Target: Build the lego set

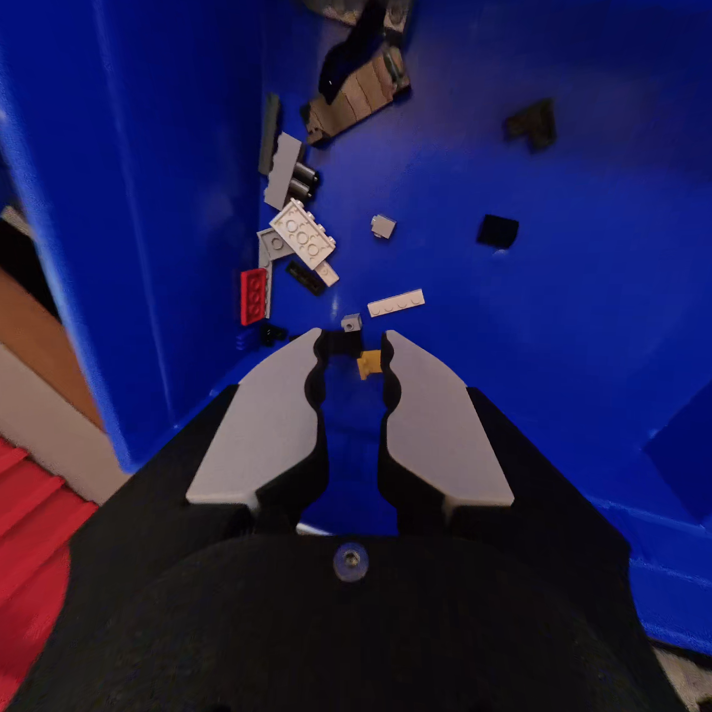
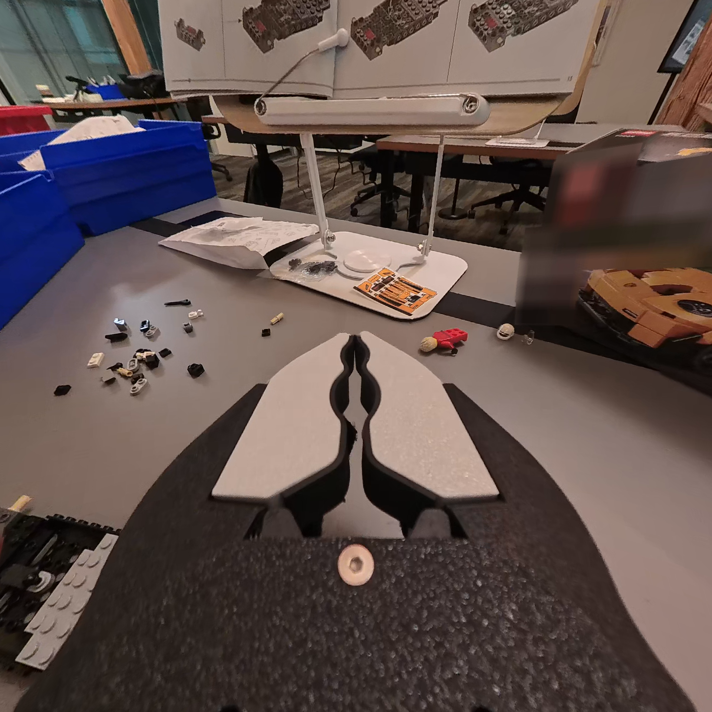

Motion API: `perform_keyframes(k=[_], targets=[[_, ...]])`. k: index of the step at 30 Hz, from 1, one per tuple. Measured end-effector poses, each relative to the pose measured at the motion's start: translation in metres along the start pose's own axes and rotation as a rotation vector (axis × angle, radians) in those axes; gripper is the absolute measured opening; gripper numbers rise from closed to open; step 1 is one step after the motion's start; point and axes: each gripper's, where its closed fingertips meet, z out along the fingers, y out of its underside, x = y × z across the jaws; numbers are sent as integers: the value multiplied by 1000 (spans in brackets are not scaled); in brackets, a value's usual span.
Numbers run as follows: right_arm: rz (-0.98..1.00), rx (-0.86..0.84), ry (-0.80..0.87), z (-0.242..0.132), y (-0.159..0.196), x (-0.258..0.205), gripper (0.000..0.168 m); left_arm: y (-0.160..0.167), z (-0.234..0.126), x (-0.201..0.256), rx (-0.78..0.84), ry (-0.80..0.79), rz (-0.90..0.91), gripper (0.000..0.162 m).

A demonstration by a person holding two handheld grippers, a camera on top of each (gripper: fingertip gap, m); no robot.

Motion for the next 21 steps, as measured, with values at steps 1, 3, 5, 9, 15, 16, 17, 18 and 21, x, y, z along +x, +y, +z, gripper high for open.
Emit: perform_keyframes(k=[1, 3, 5, 9, 15, 16, 17, 18, 21], targets=[[-2, -4, -1, 0, 1, 0, 0, 1, 6, 2, -32, 19, 3, 26], [-4, -9, -5, 1, 2, 0, 0, 6, 16, 6, -99, 55, 11, 30], [-2, -14, -11, 1, 3, -1, 0, 11, 24, 12, -151, 88, 24, 32], [1, -18, -17, 2, 4, -1, 0, 15, 30, 17, -208, 75, 109, 34], [-3, -29, -25, 3, 7, -4, 0, 14, 31, 13, -266, -14, 281, 33], [-5, -30, -24, 3, 7, -4, 0, 11, 32, 14, -255, -18, 322, 33], [-6, -30, -23, 3, 7, -3, 0, 7, 33, 17, -231, -15, 365, 33], [-6, -31, -22, 3, 7, -3, 0, 4, 34, 20, -212, -10, 403, 30], [-5, -35, -24, 3, 8, -3, 0, 2, 34, 23, -208, -17, 468, 23]])
